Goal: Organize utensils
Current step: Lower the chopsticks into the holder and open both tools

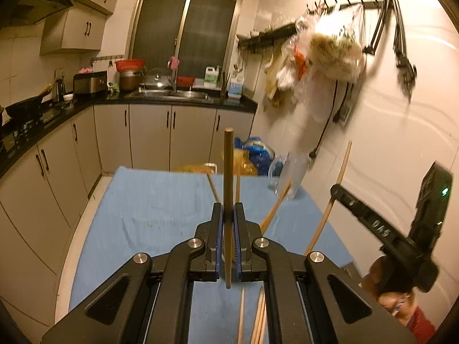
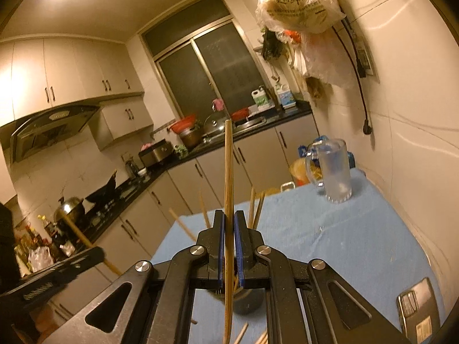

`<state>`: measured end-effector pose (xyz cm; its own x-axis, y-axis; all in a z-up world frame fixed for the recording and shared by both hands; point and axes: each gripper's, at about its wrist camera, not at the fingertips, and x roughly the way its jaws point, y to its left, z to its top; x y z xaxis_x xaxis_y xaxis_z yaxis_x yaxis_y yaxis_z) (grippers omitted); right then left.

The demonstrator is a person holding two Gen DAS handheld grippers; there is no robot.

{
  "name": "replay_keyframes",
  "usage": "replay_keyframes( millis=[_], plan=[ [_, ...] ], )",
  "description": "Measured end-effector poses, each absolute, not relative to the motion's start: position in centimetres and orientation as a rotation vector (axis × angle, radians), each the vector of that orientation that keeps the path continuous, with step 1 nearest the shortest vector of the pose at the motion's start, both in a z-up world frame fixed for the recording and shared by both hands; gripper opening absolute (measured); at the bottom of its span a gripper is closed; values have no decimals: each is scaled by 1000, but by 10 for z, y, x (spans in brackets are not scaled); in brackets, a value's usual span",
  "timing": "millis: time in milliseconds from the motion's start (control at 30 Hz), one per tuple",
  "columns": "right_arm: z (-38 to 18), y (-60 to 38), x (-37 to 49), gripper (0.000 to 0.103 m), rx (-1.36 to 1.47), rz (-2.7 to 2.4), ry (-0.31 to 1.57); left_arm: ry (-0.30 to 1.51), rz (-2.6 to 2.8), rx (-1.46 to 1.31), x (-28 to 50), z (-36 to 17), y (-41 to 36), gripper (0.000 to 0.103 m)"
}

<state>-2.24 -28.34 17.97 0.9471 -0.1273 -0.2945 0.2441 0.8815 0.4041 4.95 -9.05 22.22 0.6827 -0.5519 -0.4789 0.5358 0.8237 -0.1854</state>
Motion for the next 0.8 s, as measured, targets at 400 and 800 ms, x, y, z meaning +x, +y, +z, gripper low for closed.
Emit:
replay_keyframes(
  millis=[400,800],
  plan=[
    [195,-311,23,7,499,-256,218,525,-621,-85,92,243,-112,6],
    [158,-315,53,8,506,-289,270,616,-643,-94,116,191,-129,6]
  ],
)
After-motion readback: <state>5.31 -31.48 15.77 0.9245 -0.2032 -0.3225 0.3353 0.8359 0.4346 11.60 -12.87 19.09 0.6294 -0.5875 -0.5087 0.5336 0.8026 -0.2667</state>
